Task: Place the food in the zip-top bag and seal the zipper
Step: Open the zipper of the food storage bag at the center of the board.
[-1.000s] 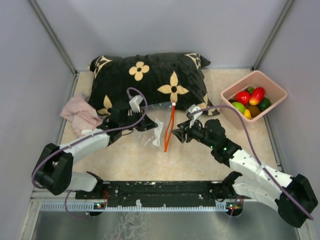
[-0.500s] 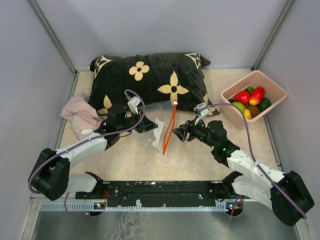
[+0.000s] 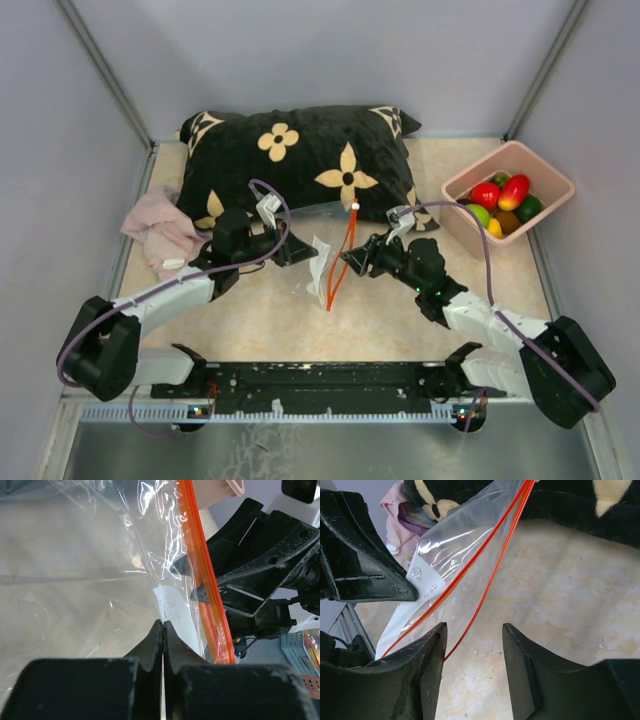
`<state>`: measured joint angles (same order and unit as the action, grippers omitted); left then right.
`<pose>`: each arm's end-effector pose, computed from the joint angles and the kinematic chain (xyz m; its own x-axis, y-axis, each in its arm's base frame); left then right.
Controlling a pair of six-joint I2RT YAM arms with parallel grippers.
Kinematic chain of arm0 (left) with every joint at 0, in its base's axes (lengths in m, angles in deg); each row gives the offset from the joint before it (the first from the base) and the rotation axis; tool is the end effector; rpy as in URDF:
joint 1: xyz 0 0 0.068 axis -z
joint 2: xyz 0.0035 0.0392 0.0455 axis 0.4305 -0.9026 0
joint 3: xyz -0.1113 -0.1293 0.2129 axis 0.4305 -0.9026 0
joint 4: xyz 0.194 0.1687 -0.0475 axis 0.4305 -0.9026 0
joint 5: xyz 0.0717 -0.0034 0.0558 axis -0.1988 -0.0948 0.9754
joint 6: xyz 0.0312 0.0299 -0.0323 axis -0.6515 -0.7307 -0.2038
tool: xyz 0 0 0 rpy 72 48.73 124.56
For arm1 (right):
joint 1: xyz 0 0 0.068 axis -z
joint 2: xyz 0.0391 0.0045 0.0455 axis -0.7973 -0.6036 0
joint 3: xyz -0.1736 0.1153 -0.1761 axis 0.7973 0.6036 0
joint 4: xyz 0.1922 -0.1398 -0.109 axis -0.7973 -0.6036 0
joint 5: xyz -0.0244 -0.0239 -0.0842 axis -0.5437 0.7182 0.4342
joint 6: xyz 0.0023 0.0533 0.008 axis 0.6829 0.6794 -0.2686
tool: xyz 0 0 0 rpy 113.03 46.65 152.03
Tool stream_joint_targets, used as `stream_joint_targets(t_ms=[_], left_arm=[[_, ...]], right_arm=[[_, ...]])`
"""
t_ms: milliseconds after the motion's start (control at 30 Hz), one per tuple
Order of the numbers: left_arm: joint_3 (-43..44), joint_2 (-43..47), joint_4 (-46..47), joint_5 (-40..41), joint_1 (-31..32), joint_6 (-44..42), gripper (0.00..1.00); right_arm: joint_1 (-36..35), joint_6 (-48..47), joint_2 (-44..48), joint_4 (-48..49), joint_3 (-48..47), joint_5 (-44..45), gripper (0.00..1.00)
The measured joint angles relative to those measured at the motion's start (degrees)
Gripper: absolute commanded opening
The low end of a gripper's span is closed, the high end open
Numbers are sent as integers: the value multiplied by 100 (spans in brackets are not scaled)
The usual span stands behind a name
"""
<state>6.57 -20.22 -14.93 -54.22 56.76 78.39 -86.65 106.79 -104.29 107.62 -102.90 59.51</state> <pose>0.2269 -0.1598 0.2341 -0.6795 -0.1375 -0.7207 0.5993 0.4626 -0.6533 0.1865 0.1346 0.2151 -0.4923 0.2738 -0.8263 -0.5533 0.6343 0.5399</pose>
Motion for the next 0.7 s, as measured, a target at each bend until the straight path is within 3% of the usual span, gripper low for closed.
stream_joint_targets(t_ms=[67,200,333,533,700], left_arm=[[-20,0,72,-59,0,20,0],[-48,0,197,-140,13,79,1],[-57,9,177,-118,15,61,20],[-42,227,-297,223,20,-212,46],[155,632,-979,737,125,-481,57]], right_arm=[[4,33,-131,138,-2,-15,40],[17,55,-398,310,-4,-44,18],[22,17,-431,284,-17,-52,0],[-68,-350,-160,-531,-382,216,0],[-490,-800,138,-1620,-1045,918,0]])
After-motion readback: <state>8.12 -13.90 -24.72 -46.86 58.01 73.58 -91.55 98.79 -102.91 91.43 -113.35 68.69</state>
